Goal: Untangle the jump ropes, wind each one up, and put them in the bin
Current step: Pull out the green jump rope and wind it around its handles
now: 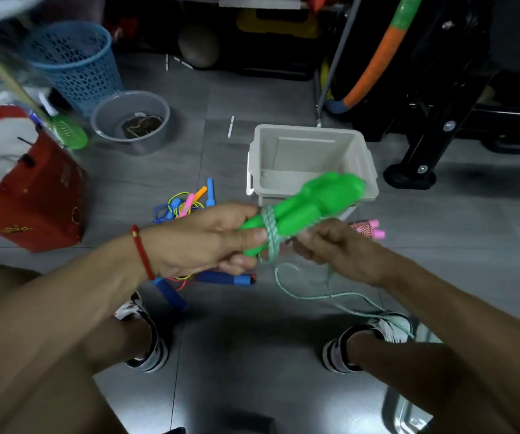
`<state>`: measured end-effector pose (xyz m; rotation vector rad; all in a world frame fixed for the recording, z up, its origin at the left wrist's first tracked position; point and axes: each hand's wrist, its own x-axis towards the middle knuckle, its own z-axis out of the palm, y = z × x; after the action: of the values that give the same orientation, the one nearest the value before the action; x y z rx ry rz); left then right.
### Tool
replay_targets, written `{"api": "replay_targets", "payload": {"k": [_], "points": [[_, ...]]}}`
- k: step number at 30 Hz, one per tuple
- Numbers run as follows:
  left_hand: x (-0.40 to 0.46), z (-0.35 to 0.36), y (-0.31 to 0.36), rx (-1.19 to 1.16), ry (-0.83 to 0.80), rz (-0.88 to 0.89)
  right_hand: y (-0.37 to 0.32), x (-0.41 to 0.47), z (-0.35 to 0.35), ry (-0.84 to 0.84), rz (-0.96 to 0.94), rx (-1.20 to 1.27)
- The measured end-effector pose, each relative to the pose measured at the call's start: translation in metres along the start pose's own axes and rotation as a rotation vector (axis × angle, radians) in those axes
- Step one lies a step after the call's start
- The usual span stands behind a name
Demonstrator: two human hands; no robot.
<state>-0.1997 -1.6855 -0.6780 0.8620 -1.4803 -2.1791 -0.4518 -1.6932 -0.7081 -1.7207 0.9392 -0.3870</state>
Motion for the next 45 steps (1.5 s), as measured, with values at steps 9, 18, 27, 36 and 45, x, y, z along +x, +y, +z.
{"api": "replay_targets", "payload": {"k": [9,18,27,36,45], "points": [[0.018,-0.023,-0.033,0.406,0.532,-0.143,0.000,0.015,0.043,0.187,0.279,-0.170],[0.031,-0.040,-0.045,0.928,0.618,-0.282,-0.024,0.013,0.041,0.077,0.396,-0.308],[0.047,-0.024,-0.040,1.163,0.538,-0.290,-0.047,-0.003,0.033,0.020,0.274,-0.742],[0.051,0.003,-0.049,1.339,0.094,-0.277,-0.029,0.015,0.002,0.024,0.073,-0.910],[0.021,0.015,-0.023,1.169,-0.053,0.042,-0.019,0.024,-0.015,0.010,0.049,-0.616]]}}
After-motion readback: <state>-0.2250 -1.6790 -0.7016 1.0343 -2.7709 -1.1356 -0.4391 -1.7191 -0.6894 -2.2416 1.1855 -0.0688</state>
